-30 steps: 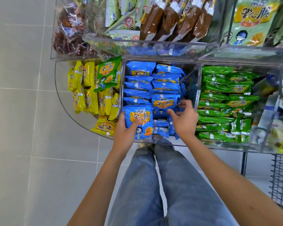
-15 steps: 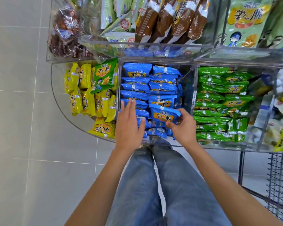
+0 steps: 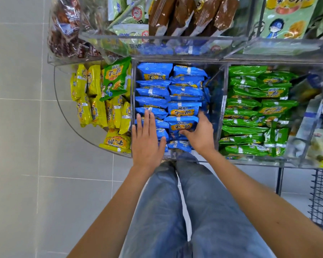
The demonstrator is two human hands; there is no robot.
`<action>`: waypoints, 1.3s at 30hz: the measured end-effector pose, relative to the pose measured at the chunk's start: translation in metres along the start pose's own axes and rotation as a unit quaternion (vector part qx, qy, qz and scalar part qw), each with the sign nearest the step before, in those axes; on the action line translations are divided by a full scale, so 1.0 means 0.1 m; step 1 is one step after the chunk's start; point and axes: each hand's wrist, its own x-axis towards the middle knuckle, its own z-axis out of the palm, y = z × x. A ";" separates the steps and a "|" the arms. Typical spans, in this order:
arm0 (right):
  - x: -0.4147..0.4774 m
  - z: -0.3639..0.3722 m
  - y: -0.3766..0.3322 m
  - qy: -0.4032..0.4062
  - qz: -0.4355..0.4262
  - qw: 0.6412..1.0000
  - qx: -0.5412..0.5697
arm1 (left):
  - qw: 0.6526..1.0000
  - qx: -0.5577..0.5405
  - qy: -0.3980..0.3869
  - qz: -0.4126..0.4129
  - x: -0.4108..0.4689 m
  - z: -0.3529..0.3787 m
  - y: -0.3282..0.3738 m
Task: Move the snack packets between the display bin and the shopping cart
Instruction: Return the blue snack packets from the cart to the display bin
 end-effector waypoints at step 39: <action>-3.96 -0.64 1.21 0.357 0.382 0.758 0.390 | 0.876 -0.089 -0.368 0.300 -1.33 0.03 1.87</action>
